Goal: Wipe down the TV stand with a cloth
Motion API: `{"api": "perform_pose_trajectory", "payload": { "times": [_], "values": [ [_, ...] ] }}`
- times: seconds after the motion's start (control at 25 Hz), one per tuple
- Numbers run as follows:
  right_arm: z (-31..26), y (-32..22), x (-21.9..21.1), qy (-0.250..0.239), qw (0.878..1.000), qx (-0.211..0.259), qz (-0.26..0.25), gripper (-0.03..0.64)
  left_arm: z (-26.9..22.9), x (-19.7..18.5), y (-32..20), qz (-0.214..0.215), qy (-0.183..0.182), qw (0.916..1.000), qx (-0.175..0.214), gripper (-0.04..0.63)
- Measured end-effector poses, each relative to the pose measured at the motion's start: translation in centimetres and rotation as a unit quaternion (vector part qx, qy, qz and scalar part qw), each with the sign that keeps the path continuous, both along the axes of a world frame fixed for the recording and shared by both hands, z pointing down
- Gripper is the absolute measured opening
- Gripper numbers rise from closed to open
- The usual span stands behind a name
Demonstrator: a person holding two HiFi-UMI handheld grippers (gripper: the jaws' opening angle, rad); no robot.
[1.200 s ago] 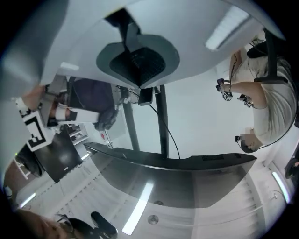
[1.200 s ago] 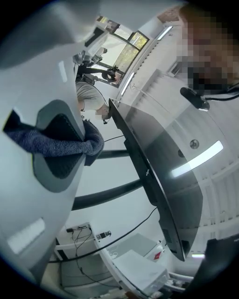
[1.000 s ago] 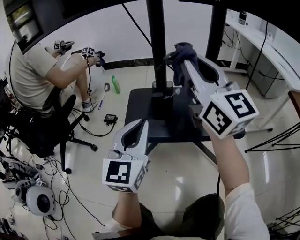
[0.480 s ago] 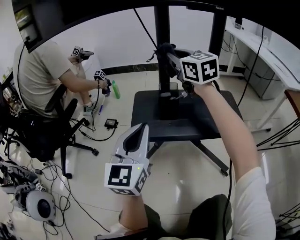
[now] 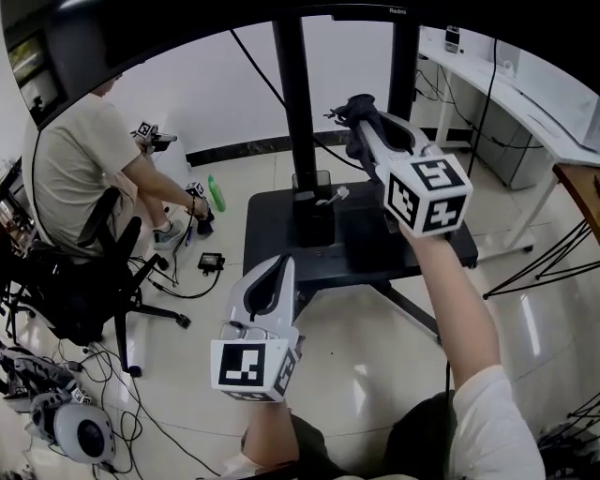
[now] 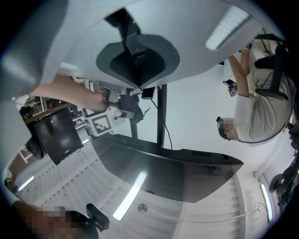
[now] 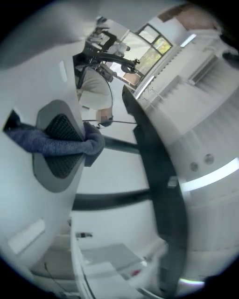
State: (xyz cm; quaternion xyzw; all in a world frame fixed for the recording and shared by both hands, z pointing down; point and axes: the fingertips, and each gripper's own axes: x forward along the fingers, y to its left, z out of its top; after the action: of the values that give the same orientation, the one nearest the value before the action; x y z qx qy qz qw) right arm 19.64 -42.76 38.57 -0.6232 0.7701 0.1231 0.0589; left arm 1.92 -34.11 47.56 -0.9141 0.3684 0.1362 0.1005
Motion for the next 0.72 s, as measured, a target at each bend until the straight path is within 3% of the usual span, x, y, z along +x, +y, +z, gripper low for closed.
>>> {"api": "perform_pose_trajectory", "payload": {
  "times": [0.12,0.2,0.36,0.56,0.64,0.72],
  "values": [
    [-1.4,10.7,-1.1,0.031,0.987,0.144,0.061,0.052,-0.3,1.0,0.4,-0.005,-0.006,0.9999,0.012,0.109],
    [-1.6,12.9,-0.9,0.031,0.984,0.163,0.070,0.052,0.3,2.4,0.5,0.007,-0.013,0.9999,0.009,0.109],
    [-7.5,8.9,4.2,0.001,0.986,0.133,0.097,0.052,0.9,4.6,1.4,0.038,-0.021,0.9990,0.003,0.109],
    [-13.3,-0.5,8.8,0.049,0.982,0.098,0.155,0.054,1.2,4.6,1.5,0.034,-0.027,0.9990,-0.005,0.109],
    [-11.1,-1.6,9.5,0.037,0.985,0.071,0.151,0.054,1.1,4.0,1.5,0.032,-0.023,0.9992,-0.006,0.109],
    [-5.2,-2.4,10.8,0.011,0.988,0.020,0.154,0.054,0.6,2.9,1.2,0.028,-0.016,0.9995,-0.005,0.109]
  ]
}}
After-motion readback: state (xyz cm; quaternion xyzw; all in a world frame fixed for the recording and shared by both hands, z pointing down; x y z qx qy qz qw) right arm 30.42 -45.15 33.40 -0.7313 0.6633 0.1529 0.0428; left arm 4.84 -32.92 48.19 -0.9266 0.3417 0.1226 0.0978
